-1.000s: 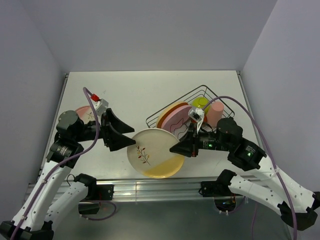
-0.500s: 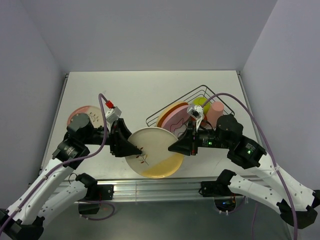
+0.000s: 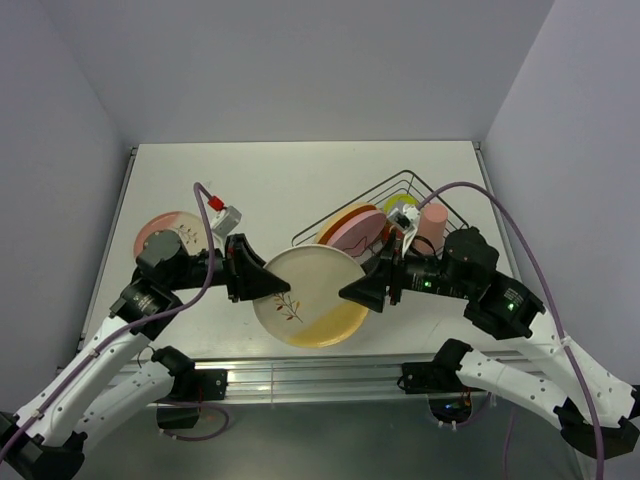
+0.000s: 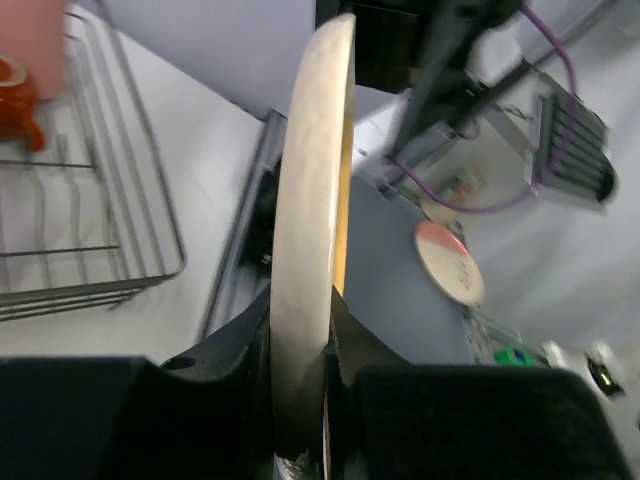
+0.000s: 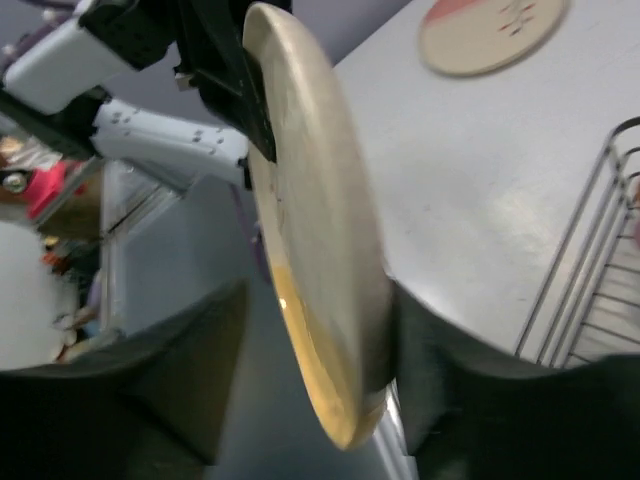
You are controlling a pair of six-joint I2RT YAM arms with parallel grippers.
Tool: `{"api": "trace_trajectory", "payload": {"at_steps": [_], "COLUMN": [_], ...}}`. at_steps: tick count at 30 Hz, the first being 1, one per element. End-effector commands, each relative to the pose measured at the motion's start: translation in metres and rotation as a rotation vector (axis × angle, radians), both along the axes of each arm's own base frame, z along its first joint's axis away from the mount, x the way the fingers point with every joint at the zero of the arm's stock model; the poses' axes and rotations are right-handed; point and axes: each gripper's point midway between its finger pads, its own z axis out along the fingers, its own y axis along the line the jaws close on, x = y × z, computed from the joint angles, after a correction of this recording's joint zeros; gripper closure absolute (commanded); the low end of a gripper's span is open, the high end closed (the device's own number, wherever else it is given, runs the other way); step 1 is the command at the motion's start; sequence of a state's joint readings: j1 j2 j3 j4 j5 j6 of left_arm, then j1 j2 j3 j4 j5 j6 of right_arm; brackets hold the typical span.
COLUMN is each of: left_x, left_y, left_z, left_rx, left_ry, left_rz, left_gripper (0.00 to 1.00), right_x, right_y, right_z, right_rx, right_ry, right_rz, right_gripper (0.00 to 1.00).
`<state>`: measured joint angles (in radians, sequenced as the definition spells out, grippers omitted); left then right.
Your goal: Load the mixed dishes into the dish rack
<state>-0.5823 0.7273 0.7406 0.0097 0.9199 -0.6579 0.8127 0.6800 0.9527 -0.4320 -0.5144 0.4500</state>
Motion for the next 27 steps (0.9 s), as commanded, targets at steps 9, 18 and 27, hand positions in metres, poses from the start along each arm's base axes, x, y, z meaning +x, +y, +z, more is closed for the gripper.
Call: {"api": "trace_trajectory", "payload": {"at_steps": [9,18,27], "left_x": [0.085,0.105,0.102], "left_y": [0.013,0.0,-0.052], "left_z": [0.032,0.07,0.078], "left_rx": [-0.001,-0.009,0.098], "left_ry": [-0.034,-0.124,-0.202], "left_rz": [0.453,0.531,0.567], "left_gripper": [1.0,1.0,1.0], "right_x": [0.044,0.079,0.083], "right_y": [-0.06,-0.137,-0.156], "right_z": [0.033,0.01,0.008], "right_rx": [-0.018,-0.167,-0.182], "right_ry": [-0.105,0.01,0.008], "right_rz": [-0.435,-0.92,-1.023], "right_gripper": [0.0,0.0,0.0]}}
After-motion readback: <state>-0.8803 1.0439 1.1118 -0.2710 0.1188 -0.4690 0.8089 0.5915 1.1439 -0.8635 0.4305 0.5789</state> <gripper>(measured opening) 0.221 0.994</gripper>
